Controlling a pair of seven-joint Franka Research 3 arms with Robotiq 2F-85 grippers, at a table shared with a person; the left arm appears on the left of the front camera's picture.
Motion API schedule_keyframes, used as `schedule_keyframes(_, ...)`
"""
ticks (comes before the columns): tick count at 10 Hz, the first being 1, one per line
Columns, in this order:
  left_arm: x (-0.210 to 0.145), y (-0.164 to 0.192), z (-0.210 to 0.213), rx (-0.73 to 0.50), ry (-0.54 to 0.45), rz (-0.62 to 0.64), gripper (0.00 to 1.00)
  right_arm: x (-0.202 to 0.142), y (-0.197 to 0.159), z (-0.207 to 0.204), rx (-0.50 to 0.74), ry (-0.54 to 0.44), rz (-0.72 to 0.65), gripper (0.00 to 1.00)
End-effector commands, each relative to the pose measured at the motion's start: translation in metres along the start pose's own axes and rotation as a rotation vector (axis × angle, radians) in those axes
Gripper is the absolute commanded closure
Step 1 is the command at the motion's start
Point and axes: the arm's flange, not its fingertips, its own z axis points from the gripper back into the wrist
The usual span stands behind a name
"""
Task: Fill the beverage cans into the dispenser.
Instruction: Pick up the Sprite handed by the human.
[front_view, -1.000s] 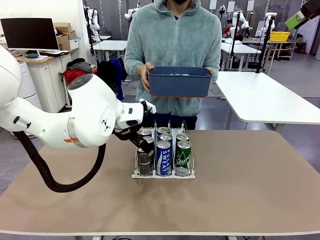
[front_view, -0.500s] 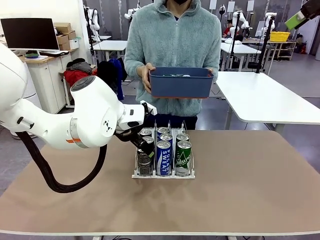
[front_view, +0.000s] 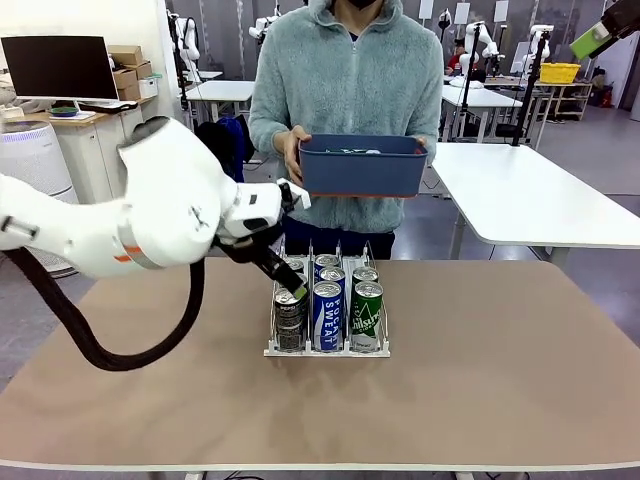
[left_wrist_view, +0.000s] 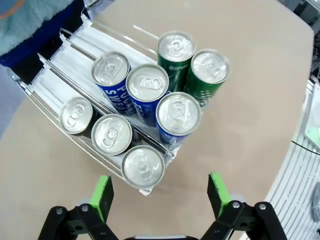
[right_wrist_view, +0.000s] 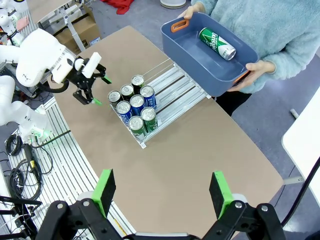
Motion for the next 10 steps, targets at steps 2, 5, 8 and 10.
schedule_keyframes(2, 0.004, 0.020, 0.079, -0.013, 0.025, -0.118, 0.00, -0.001, 0.000, -0.002, 0.006, 0.001, 0.001, 0.00)
schedule_keyframes(5, 0.025, 0.033, 0.160, -0.029, 0.045, -0.196, 0.00, -0.001, 0.000, -0.002, 0.006, 0.001, 0.001, 0.00)
schedule_keyframes(8, 0.040, 0.042, 0.217, -0.029, -0.032, -0.246, 0.00, -0.001, 0.000, -0.002, 0.006, 0.001, 0.001, 0.00)
schedule_keyframes(10, 0.049, 0.028, 0.245, 0.061, -0.099, -0.275, 0.00, -0.001, 0.000, -0.002, 0.006, 0.001, 0.001, 0.00)
